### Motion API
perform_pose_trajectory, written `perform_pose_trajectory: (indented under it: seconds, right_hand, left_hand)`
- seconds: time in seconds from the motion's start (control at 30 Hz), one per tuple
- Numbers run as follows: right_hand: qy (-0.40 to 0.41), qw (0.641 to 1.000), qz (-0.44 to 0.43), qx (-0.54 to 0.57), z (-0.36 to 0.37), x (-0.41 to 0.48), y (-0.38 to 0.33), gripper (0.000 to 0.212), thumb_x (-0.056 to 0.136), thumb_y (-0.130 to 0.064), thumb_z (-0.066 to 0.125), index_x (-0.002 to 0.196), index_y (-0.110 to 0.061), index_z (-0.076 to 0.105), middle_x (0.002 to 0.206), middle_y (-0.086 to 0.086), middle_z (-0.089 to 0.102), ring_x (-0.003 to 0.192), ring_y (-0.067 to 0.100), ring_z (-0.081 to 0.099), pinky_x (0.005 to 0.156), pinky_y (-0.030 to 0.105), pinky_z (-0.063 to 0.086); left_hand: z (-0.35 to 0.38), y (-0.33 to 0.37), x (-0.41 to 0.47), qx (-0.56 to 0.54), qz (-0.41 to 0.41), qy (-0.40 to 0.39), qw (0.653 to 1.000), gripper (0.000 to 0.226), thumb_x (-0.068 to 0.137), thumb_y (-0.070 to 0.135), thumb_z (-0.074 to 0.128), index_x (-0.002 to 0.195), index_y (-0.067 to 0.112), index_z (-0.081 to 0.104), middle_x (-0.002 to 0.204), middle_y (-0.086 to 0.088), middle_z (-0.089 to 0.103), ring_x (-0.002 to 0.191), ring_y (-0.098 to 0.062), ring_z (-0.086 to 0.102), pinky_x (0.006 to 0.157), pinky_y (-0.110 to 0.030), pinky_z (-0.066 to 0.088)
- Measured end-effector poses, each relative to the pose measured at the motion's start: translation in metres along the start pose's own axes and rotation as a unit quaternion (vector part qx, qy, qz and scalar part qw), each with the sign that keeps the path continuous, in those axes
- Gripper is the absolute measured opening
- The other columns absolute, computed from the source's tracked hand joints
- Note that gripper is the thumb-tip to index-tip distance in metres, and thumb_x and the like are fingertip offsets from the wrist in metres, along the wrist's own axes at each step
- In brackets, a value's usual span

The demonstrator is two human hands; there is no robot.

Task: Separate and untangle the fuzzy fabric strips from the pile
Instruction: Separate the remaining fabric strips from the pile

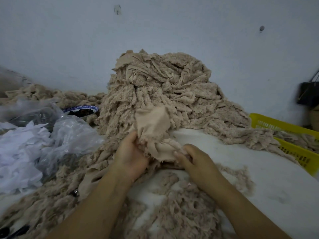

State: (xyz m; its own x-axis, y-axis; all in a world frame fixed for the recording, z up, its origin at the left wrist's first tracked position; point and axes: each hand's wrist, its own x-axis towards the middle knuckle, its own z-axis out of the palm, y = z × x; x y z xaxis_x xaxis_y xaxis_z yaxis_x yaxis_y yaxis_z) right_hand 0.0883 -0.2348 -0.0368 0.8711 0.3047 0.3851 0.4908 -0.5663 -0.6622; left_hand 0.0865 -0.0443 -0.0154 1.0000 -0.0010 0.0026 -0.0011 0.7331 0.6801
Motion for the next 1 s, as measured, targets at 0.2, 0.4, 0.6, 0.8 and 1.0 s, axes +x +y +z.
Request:
perform_pose_trajectory:
  seconds: [0.2, 0.4, 0.6, 0.8, 1.0]
  right_hand:
    - [0.143, 0.980, 0.136, 0.034, -0.023, 0.002, 0.023, 0.051, 0.103, -0.043, 0.039, 0.069, -0.004, 0.040, 0.065, 0.015, 0.040, 0.055, 0.017, 0.037, 0.053, 0.031, 0.026]
    - [0.079, 0.987, 0.131, -0.056, -0.014, 0.001, 0.022, 0.037, 0.101, -0.039, 0.047, 0.068, -0.022, 0.050, 0.071, -0.008, 0.048, 0.057, 0.005, 0.041, 0.051, 0.021, 0.026]
    - [0.132, 0.976, -0.016, -0.172, 0.001, 0.001, 0.000, 0.032, 0.098, -0.039, 0.052, 0.128, -0.029, 0.055, 0.135, -0.011, 0.046, 0.082, 0.008, 0.062, 0.056, 0.022, 0.044]
    - [0.078, 0.985, -0.061, -0.143, 0.010, 0.003, -0.006, 0.057, 0.100, -0.027, 0.049, 0.153, -0.030, 0.028, 0.157, -0.018, 0.022, 0.093, 0.004, 0.054, 0.068, 0.021, 0.040]
    - [0.085, 0.991, -0.088, -0.057, 0.010, 0.002, -0.009, 0.030, 0.102, -0.019, 0.048, 0.130, -0.015, 0.058, 0.130, -0.004, 0.052, 0.100, -0.008, 0.043, 0.080, 0.000, 0.033]
  left_hand:
    - [-0.004, 0.015, 0.000, -0.048, 0.036, -0.015, 0.998, 0.065, 0.088, 0.053, 0.064, 0.134, 0.008, 0.059, 0.133, -0.020, 0.062, 0.125, -0.035, 0.059, 0.109, -0.051, 0.042]
    - [-0.003, 0.014, -0.001, -0.010, 0.031, -0.004, 0.999, 0.025, 0.083, 0.025, 0.067, 0.095, 0.008, 0.080, 0.097, -0.014, 0.075, 0.077, -0.024, 0.074, 0.065, -0.031, 0.061]
    - [0.006, 0.000, -0.006, 0.035, -0.030, -0.038, 0.998, 0.030, 0.071, 0.023, 0.069, 0.093, 0.005, 0.079, 0.096, -0.015, 0.074, 0.081, -0.024, 0.072, 0.068, -0.033, 0.060]
    - [0.015, -0.012, -0.011, 0.140, -0.047, -0.042, 0.988, 0.020, 0.076, 0.011, 0.062, 0.084, 0.003, 0.079, 0.089, -0.020, 0.072, 0.075, -0.026, 0.072, 0.067, -0.033, 0.060]
    - [0.019, -0.017, -0.009, 0.158, -0.003, -0.009, 0.987, 0.027, 0.086, -0.008, 0.050, 0.088, 0.006, 0.072, 0.077, -0.016, 0.067, 0.065, -0.025, 0.068, 0.058, -0.033, 0.058]
